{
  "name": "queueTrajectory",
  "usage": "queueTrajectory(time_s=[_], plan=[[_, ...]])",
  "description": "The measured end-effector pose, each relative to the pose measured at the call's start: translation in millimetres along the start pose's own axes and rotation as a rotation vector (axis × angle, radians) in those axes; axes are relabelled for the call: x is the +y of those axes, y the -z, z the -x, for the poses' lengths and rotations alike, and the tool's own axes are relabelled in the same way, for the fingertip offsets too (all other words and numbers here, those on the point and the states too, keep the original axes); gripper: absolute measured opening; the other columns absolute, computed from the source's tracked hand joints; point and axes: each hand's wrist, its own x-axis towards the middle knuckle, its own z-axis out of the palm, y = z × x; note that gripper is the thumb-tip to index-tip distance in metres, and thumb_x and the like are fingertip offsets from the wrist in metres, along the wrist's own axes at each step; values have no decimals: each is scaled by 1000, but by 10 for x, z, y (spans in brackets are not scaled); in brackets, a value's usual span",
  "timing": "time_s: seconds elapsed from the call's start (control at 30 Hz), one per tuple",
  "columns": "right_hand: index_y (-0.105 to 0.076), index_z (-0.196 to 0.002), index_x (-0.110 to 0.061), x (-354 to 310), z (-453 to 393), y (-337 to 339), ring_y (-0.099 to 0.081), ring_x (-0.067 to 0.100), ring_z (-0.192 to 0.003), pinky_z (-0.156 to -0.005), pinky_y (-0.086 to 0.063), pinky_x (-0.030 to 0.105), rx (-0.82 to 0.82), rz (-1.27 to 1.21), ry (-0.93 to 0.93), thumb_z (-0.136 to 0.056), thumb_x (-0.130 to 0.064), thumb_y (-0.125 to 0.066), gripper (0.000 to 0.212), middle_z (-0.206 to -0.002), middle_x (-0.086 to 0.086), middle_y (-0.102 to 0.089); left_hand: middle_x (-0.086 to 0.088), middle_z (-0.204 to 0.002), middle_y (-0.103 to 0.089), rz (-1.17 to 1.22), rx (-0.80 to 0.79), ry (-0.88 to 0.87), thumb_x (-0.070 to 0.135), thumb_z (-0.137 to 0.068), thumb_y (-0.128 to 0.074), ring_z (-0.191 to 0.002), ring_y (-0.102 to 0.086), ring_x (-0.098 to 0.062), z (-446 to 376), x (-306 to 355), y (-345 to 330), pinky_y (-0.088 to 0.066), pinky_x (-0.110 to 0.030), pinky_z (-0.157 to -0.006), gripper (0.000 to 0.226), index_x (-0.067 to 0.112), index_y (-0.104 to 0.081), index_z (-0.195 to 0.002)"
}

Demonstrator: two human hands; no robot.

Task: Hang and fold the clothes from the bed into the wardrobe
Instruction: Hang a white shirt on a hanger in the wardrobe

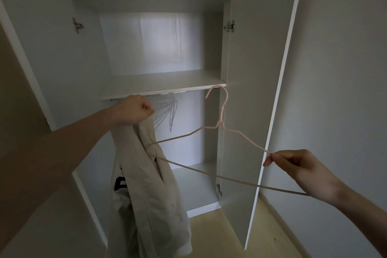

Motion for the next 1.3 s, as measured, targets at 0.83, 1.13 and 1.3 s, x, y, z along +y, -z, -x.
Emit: queueTrajectory(time_s=[0.83, 1.13, 1.3], plan=[[-72, -104, -22, -209, -107, -1215, -47, 7, -56, -51, -39, 21, -85, -365, -279, -102, -8, -49, 27, -70, -5, -61, 9, -42, -37, 481, 217, 132, 30, -98, -61, -51, -40, -16, 103, 1192, 176, -32, -28, -53, 50, 15, -53, -51], [-69, -81, -16, -106, -237, -1425, -27, 8, -43, -42, -20, 22, 148, -603, -499, -100, -25, -56, 24, -57, -3, -32, -6, -57, -35, 431, 346, 5, 24, -100, -61, -60, -38, -21, 243, 1274, 300, -31, -34, -59, 48, 4, -46, -59], [-73, -78, -14, 24, -256, -1412, -33, 12, -51, -47, -30, 23, 409, -698, -460, -99, -29, -62, 29, -60, 1, -36, 5, -57, -40, 495, 353, -273, 31, -98, -59, -55, -36, -8, 721, 1447, 296, -32, -28, -57, 39, 12, -54, -64]])
